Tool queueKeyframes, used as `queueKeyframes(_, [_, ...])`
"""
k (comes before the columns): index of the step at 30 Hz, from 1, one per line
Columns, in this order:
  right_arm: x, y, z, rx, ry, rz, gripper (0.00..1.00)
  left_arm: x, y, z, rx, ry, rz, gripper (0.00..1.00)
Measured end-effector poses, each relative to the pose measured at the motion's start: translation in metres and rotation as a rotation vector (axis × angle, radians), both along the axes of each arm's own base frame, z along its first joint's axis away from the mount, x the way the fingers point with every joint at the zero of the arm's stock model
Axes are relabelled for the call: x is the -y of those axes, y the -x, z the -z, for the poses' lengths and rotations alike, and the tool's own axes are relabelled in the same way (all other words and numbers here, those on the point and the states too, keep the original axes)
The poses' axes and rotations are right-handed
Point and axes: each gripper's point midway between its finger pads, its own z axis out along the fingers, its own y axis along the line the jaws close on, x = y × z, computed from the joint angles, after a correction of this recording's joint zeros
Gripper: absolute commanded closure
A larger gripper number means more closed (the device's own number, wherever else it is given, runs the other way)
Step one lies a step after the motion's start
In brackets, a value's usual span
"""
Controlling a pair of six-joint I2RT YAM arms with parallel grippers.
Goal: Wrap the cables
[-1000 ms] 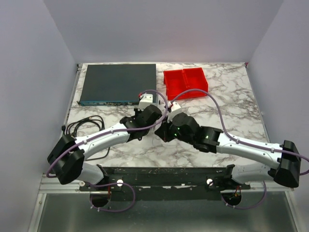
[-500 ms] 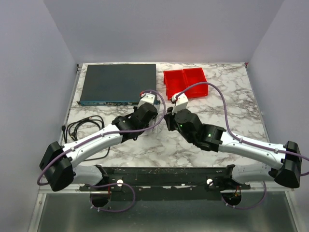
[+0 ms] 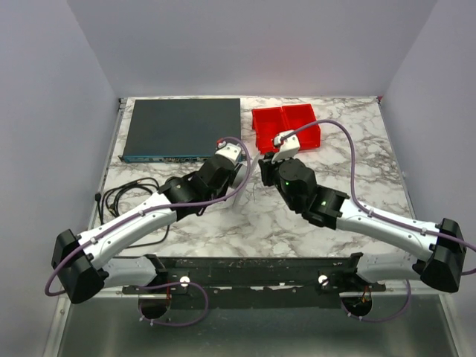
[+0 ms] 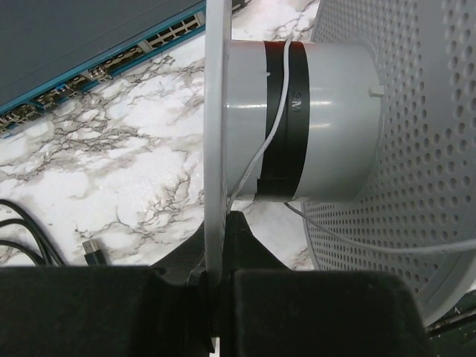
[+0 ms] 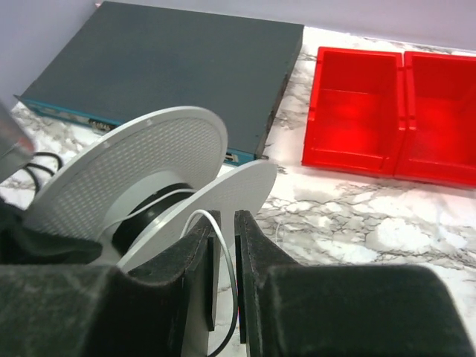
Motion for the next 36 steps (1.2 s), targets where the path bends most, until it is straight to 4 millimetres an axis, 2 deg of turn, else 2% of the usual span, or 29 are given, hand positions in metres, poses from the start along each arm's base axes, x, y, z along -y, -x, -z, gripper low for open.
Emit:
queueKeyframes(11, [0.017, -0.035, 0.009, -0.019, 0.012, 0.045, 0.74, -0.003, 0.017, -0.012, -0.016, 0.002, 0.093, 1.0])
queueKeyframes(18, [0.015, -0.06, 0.021, -0.066, 0.013, 0.007, 0.7, -0.007, 0.025, -0.029, 0.004, 0.021, 0.131, 1.0])
queueKeyframes(21, [0.015, -0.066, 0.031, -0.093, 0.017, -0.01, 0.62, -0.009, 0.025, -0.037, 0.011, 0.031, 0.129, 1.0])
queueKeyframes(30, [0.013, -0.07, 0.05, -0.149, -0.042, -0.081, 0.43, -0.015, 0.019, -0.08, 0.05, 0.105, 0.08, 1.0])
queueKeyframes(36, [0.004, -0.059, 0.068, -0.196, -0.083, -0.15, 0.36, -0.016, 0.018, -0.132, 0.113, 0.185, 0.058, 1.0])
